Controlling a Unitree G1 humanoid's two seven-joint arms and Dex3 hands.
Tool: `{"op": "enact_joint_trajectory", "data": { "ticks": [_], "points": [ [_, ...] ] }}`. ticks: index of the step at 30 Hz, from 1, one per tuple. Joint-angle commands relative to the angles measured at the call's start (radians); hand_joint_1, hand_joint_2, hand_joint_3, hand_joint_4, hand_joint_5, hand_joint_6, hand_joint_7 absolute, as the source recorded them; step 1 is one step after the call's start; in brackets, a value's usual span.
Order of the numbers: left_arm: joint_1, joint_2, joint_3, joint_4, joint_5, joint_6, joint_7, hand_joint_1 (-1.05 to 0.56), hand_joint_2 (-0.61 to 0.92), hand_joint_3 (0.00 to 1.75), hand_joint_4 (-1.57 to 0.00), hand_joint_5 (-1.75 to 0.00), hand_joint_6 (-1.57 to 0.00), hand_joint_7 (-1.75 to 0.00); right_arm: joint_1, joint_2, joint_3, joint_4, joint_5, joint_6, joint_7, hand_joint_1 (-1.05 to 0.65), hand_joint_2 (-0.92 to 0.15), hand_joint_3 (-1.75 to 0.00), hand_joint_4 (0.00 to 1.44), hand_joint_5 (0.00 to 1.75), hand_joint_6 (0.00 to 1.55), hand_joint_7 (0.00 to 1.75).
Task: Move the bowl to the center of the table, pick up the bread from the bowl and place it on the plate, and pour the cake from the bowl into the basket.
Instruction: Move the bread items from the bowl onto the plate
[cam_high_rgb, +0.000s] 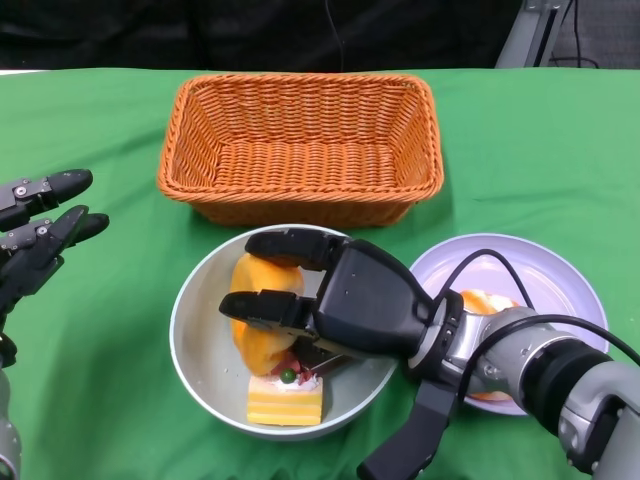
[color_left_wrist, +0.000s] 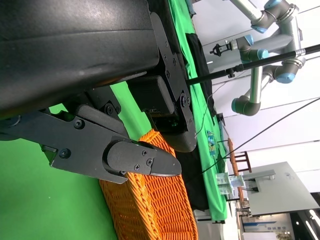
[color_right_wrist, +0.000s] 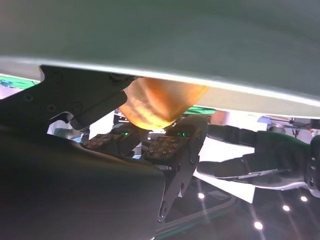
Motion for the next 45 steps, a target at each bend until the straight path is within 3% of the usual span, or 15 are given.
{"op": "enact_joint_trajectory", "data": {
  "ticks": [1,20,22,27,28,30,31,36,37,38,40,42,43,45],
  "points": [
    [-0.002,0.012,0.000,-0.004,0.007,-0.004,0.021,-0.45,0.92,0.20,-1.15,-0.03,-1.10,0.00,-0.019,0.000,0.005,0.007,0.008,0.000,-0.006,-0.52,-0.77,-0.01,0.70,0.01,0.75,0.01],
    [-0.003,0.004,0.000,-0.008,-0.004,0.002,0.015,-0.46,0.92,0.19,-1.15,-0.03,-1.10,0.00,-0.032,0.031,0.027,0.045,-0.002,-0.025,-0.063,-0.44,-0.76,0.00,0.80,0.03,0.87,0.01],
    [-0.004,0.004,-0.002,-0.009,-0.001,0.001,0.018,-0.46,0.92,0.19,-1.15,-0.02,-1.11,-0.01,-0.040,0.034,0.043,0.051,-0.015,-0.019,-0.076,-0.48,-0.79,-0.01,0.93,0.10,0.98,0.04],
    [-0.006,0.002,-0.001,-0.008,-0.005,0.000,0.011,-0.45,0.92,0.20,-1.15,-0.03,-1.11,-0.01,-0.048,0.031,0.056,0.052,-0.006,-0.037,-0.065,-0.45,-0.83,-0.01,1.02,0.15,1.05,0.04],
    [-0.006,0.001,-0.001,-0.007,-0.003,0.000,0.016,-0.45,0.92,0.20,-1.16,-0.03,-1.11,-0.01,-0.050,0.029,0.057,0.051,-0.003,-0.060,-0.079,-0.44,-0.83,-0.01,1.04,0.19,1.08,0.04],
    [-0.007,-0.001,-0.001,-0.004,-0.003,0.001,0.018,-0.46,0.92,0.21,-1.16,-0.03,-1.11,-0.01,-0.053,0.027,0.057,0.050,0.000,-0.090,-0.103,-0.38,-0.82,0.00,0.95,0.62,1.16,0.04],
    [-0.007,-0.001,-0.001,-0.004,-0.003,0.001,0.018,-0.46,0.92,0.21,-1.16,-0.03,-1.12,-0.01,-0.054,0.026,0.058,0.051,0.000,-0.098,-0.109,-0.38,-0.82,0.00,0.92,0.72,1.17,0.04],
    [-0.007,-0.001,-0.001,-0.003,-0.002,0.000,0.020,-0.46,0.92,0.21,-1.16,-0.03,-1.12,-0.01,-0.059,0.026,0.060,0.055,-0.004,-0.101,-0.141,-0.37,-0.82,0.00,0.88,0.83,1.19,0.03],
    [-0.007,-0.001,-0.001,-0.003,-0.001,0.000,0.021,-0.46,0.92,0.22,-1.16,-0.03,-1.12,-0.01,-0.061,0.026,0.061,0.055,-0.006,-0.100,-0.161,-0.38,-0.79,0.00,0.86,1.14,1.24,0.06],
    [-0.007,-0.001,-0.001,-0.003,-0.001,-0.001,0.022,-0.46,0.92,0.22,-1.17,-0.03,-1.12,-0.01,-0.063,0.026,0.063,0.056,-0.008,-0.099,-0.175,-0.38,-0.78,0.00,0.84,1.28,1.25,0.06],
    [-0.007,0.000,-0.002,-0.001,0.001,-0.002,0.022,-0.46,0.92,0.23,-1.17,-0.03,-1.11,-0.01,-0.069,0.020,0.059,0.057,-0.002,-0.105,-0.174,-0.39,-0.78,-0.01,0.78,1.49,1.26,0.08],
    [-0.006,0.003,-0.004,-0.001,0.005,-0.002,0.022,-0.46,0.92,0.24,-1.17,-0.03,-1.11,-0.01,-0.074,0.014,0.056,0.055,0.002,-0.112,-0.171,-0.39,-0.79,-0.01,0.75,1.57,1.26,0.08],
    [-0.006,0.004,-0.005,-0.001,0.007,-0.003,0.021,-0.46,0.92,0.24,-1.17,-0.03,-1.11,0.00,-0.075,0.011,0.055,0.054,0.003,-0.116,-0.171,-0.38,-0.80,0.00,0.71,1.65,1.24,0.15],
    [-0.007,0.004,-0.005,0.001,0.008,-0.004,0.021,-0.46,0.92,0.25,-1.17,-0.03,-1.11,-0.01,-0.080,-0.002,0.050,0.050,0.007,-0.128,-0.172,-0.38,-0.80,0.00,0.69,1.68,1.07,0.50]
  ]
}}
